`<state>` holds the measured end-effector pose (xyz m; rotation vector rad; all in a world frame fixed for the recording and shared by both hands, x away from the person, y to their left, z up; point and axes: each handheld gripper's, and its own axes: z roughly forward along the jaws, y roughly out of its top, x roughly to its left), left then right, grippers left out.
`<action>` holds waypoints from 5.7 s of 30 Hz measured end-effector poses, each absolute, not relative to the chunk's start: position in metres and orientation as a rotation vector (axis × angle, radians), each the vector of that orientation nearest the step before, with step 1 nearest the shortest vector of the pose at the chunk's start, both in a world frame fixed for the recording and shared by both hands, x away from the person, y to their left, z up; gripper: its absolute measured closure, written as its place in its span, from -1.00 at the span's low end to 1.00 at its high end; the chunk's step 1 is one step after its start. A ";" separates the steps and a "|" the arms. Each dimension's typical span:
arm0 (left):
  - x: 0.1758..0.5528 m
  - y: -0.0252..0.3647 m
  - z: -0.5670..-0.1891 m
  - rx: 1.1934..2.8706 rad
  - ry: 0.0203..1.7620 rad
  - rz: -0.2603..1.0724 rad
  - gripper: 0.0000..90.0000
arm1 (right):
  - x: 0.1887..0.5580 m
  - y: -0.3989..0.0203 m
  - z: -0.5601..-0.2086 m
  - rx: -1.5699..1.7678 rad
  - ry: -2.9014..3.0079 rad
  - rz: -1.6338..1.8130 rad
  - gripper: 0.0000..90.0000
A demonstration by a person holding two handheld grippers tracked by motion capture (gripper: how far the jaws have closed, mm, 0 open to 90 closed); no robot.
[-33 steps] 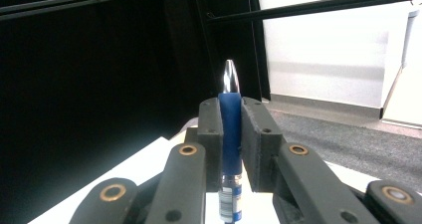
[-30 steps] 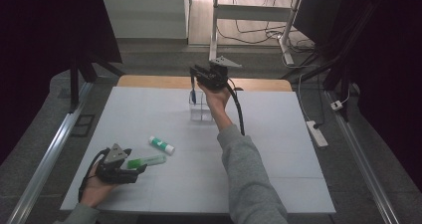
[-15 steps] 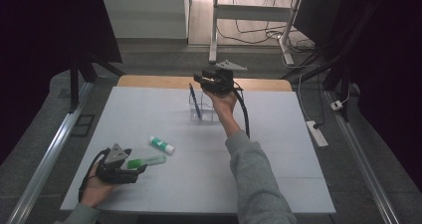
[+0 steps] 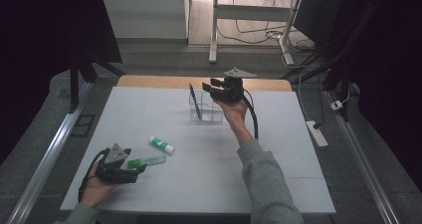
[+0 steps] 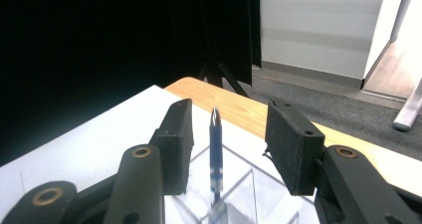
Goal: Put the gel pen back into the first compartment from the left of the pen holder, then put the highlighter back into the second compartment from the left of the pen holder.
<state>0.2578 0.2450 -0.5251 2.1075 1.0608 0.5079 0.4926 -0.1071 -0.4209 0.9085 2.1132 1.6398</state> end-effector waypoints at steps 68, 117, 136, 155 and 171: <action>0.265 0.251 -0.524 2.134 1.070 0.437 -0.47 | 0.335 -0.269 -0.478 0.886 2.280 1.410 0.02; 0.310 0.234 -0.513 2.575 0.883 0.156 -0.41 | 0.337 -0.282 -0.484 0.883 2.351 1.379 -0.03; 0.330 0.224 -0.513 2.762 0.686 0.065 0.36 | 0.332 -0.294 -0.486 0.925 2.336 1.384 -0.03; 0.318 0.222 -0.511 2.771 0.563 0.113 0.47 | 0.331 -0.295 -0.486 0.925 2.333 1.379 -0.04; 0.305 0.216 -0.487 2.591 0.642 0.247 0.47 | 0.330 -0.298 -0.484 0.930 2.315 1.396 -0.04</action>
